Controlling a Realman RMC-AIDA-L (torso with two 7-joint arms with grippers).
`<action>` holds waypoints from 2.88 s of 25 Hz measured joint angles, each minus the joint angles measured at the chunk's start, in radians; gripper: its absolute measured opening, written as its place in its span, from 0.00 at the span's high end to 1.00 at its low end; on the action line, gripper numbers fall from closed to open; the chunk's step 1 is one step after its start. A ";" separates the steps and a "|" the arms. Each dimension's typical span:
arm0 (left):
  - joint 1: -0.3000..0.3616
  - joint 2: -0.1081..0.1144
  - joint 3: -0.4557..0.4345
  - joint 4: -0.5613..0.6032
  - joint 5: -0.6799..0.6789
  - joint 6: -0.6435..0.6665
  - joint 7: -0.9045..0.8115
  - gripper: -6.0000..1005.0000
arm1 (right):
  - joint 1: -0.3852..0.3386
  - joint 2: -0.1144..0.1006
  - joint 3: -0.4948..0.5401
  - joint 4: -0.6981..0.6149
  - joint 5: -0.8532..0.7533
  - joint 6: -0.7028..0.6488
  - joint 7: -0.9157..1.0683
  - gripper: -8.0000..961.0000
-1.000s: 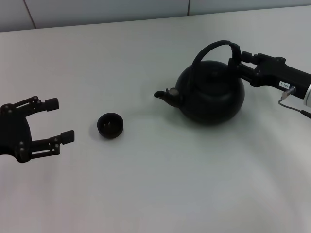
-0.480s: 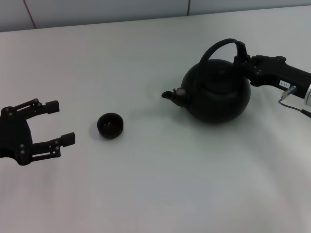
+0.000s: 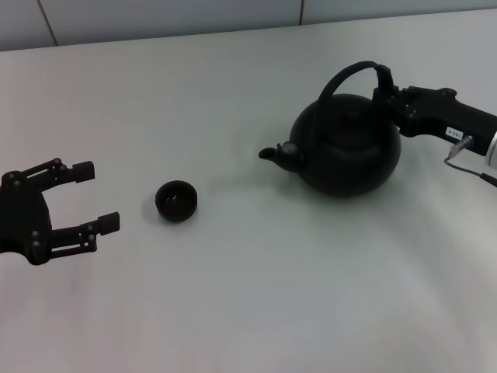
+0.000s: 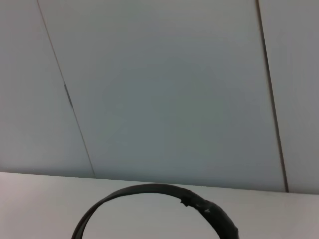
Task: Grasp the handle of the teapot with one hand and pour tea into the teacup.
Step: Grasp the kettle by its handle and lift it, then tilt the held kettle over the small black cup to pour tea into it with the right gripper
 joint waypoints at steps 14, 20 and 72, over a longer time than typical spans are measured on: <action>0.001 -0.007 0.000 -0.004 0.000 -0.002 0.003 0.15 | 0.052 -0.001 -0.010 -0.006 -0.001 0.004 -0.024 0.85; 0.008 -0.009 0.000 0.000 0.000 -0.002 0.005 0.15 | 0.085 -0.001 -0.021 -0.001 -0.007 0.006 -0.032 0.85; 0.008 -0.007 0.000 0.001 0.000 -0.005 0.005 0.15 | 0.267 -0.001 -0.360 -0.074 -0.011 0.167 -0.054 0.85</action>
